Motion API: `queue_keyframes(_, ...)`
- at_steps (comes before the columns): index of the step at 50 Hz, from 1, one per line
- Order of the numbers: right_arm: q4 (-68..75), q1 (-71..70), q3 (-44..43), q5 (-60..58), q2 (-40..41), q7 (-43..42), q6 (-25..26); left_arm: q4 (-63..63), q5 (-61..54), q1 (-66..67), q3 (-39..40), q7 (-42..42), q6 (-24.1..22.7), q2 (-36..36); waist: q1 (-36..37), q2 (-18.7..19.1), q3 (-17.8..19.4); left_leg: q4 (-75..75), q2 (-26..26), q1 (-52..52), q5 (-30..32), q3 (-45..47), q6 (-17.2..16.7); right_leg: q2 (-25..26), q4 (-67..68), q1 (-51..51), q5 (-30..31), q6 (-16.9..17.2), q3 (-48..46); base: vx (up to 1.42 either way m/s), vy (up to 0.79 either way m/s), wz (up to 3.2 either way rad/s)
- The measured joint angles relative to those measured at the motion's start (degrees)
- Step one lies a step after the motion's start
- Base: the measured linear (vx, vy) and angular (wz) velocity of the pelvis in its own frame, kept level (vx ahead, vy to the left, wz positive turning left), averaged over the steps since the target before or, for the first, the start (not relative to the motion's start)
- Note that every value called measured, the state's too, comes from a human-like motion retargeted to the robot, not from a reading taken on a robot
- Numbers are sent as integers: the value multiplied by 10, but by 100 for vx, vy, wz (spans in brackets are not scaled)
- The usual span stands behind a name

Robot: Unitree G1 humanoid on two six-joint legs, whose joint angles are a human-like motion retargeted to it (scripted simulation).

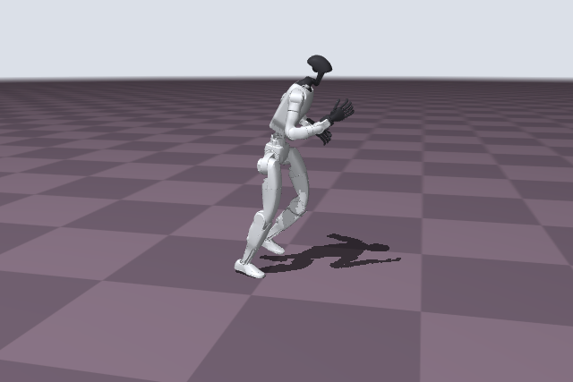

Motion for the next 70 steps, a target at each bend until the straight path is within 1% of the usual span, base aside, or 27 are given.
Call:
queue_keyframes(4, -47, -25, 18, 14, -4, 25, 6, -7, -36, 67, 79, -59, 22, 42, 79, -34, -9, -296, -10, -19, 17, 31, -22, -22, -74, 71, 87, 32, 25, 104, 25, -51)
queue_keyframes(8, -39, 66, 21, -26, -19, 90, 22, 26, -15, 13, 89, -139, 50, -6, 90, -25, -6, -501, 7, 15, -8, 95, -72, -17, -84, 172, 120, 48, 3, 113, 36, 19)
queue_keyframes(10, 8, 128, 39, -50, -20, 117, 35, 60, 25, -52, 52, -138, 49, -47, 72, -11, 0, -483, 16, 32, 25, 93, -71, -11, -26, 209, 114, 34, -4, 113, 35, 65)
queue_keyframes(11, 47, 160, 45, -69, -16, 123, 43, 81, 54, -97, 24, -120, 44, -67, 60, -12, 5, -431, 15, 33, 16, 80, -49, -16, 40, 207, 109, 29, -5, 110, 31, 79)
queue_keyframes(14, 162, 263, 38, -127, 5, 107, 60, 143, 163, -268, -65, -51, 46, -113, 26, -26, 23, -245, 13, 24, -84, 55, -6, -47, 281, 154, 71, 18, -8, 102, 23, 74)
queue_keyframes(16, 196, 339, 6, -123, 15, 85, 62, 163, 238, -402, -110, -8, 67, -134, -2, -29, 27, -181, 10, 32, -135, 53, -14, -69, 418, 90, 19, -4, -16, 91, 15, 63)
queue_keyframes(19, 163, 438, -44, -40, -13, 94, 53, 151, 273, -565, -137, 33, 94, -166, -93, -17, 10, -205, -8, 78, -144, 40, -33, -53, 490, -7, -46, -34, -12, 84, 13, 89)
queue_keyframes(23, 110, 490, -79, 14, -110, 141, 54, 99, 184, -659, -163, 76, 81, -167, -251, 22, -33, -319, -21, 165, -90, 18, -51, 9, 355, -103, -58, -31, -9, 85, 3, 56)
queue_keyframes(27, 119, 498, -119, 39, -149, 137, 80, 73, 127, -704, -186, 79, 79, -148, -344, 43, -72, -396, -48, 243, -19, 11, -74, 17, 37, -127, -4, -8, -68, 93, -11, -20)
queue_keyframes(30, 160, 510, -129, 73, -102, 114, 93, 75, 140, -727, -211, 53, 89, -183, -346, 22, -94, -398, -86, 298, 18, 13, -107, -8, -142, -121, 79, 22, -246, 98, -17, -89)
queue_keyframes(33, 204, 520, -120, 48, -17, 25, 60, 83, 179, -737, -251, 33, 82, -253, -288, -22, -101, -306, -122, 309, 47, -13, -129, -20, -164, -105, 115, 28, -393, 94, -17, -142)
queue_keyframes(35, 217, 496, -86, 36, 32, -53, 37, 79, 221, -721, -266, 29, 84, -285, -252, -46, -90, -163, -133, 267, 79, -42, -143, -22, -127, -93, 36, -10, -373, 87, -12, -171)
queue_keyframes(38, 215, 395, -14, 76, 52, -66, 34, 77, 238, -619, -241, 26, 106, -293, -238, -29, -63, 81, -91, 159, 160, -67, -154, -6, 12, -105, -90, -73, -298, 75, -4, -209)
queue_keyframes(40, 191, 317, 16, 98, 42, -35, 49, 75, 201, -525, -205, 39, 119, -270, -241, -18, -51, 208, -44, 85, 157, -71, -115, 10, 90, -115, -128, -80, -253, 68, -3, -252)
queue_keyframes(43, 89, 255, 13, 140, 36, 59, 59, 27, 119, -382, -148, 24, 97, -178, -207, -33, -42, 271, 1, 5, 76, -60, -31, 50, 76, -83, -122, -57, -159, 62, -5, -317)
queue_keyframes(45, -8, 252, 15, 182, 45, 76, 22, -16, 44, -281, -108, 7, 64, -104, -160, -59, -36, 236, 5, -19, 25, -47, 7, 65, 37, -47, -93, -36, -75, 59, 0, -377)
queue_keyframes(47, -110, 260, 31, 135, 28, -7, -104, -49, -20, -153, -51, 19, -15, -33, -114, -92, -44, 137, -14, -22, -5, -40, 8, 64, 2, -14, -53, -3, 15, 60, 8, -403)
queue_keyframes(48, -136, 256, 30, 166, 24, 23, -94, -62, -71, -89, -20, -14, -13, -15, -94, -106, -49, 74, -24, -19, -10, -43, 6, 63, -14, 0, -33, 13, 57, 60, 13, -409)
queue_keyframes(50, -186, 251, 36, 395, 47, 208, 43, -87, -181, 36, 44, -105, 54, -10, -56, -128, -57, -78, -33, 3, -13, -50, 0, 61, -44, 27, 3, 38, 139, 58, 18, -413)
queue_keyframes(52, -170, 243, 30, 366, 22, 188, 37, -93, -225, 123, 87, -116, 56, -12, -27, -133, -70, -242, -28, 37, -19, -69, -13, 64, -62, 47, 21, 60, 208, 54, 27, -405)
queue_keyframes(53, -82, 251, 78, 391, 3, 217, 63, -96, -234, 157, 105, -129, 56, -19, -15, -130, -75, -315, -23, 57, -22, -90, -21, 68, -67, 59, 23, 65, 237, 48, 34, -391)
queue_keyframes(55, -193, 234, 10, 360, 7, 189, 14, -103, -240, 189, 125, -127, 62, -23, -1, -120, -79, -411, -18, 81, -1, -152, -29, 72, -51, 67, 4, 65, 272, 40, 41, -356)
queue_keyframes(58, -185, 259, 6, 343, 3, 204, 22, -110, -182, 144, 107, -129, 61, -13, -1, -94, -65, -399, 4, 95, 11, -175, -38, 78, 98, 26, -84, 33, 242, 26, 48, -270)
queue_keyframes(60, -155, 282, 9, 352, 12, 182, -17, -97, -135, 74, 76, -97, 37, -3, -19, -90, -48, -333, 5, 93, -70, -143, -39, 63, 253, -33, -144, 24, 201, 15, 49, -177)
queue_keyframes(62, -93, 299, 2, 225, 23, 131, 11, -46, -52, -52, 22, -59, 53, 16, -38, -95, -14, -253, -7, 85, -147, -108, -28, 34, 397, -88, -175, 11, 168, 11, 40, -129)
queue_keyframes(65, 42, 353, 26, 156, 34, 62, 41, 11, 85, -257, -47, 15, 78, 61, -78, -90, 24, -171, -3, 89, -195, -59, -30, 0, 532, -134, -180, -30, 114, 15, 27, -105)
queue_keyframes(70, 38, 480, -33, 188, -56, 86, 28, -13, 113, -592, -85, 114, 75, 30, -193, -42, 23, -229, 6, 140, -163, -10, -62, 8, 483, -158, -184, -19, 8, 28, 11, -76)
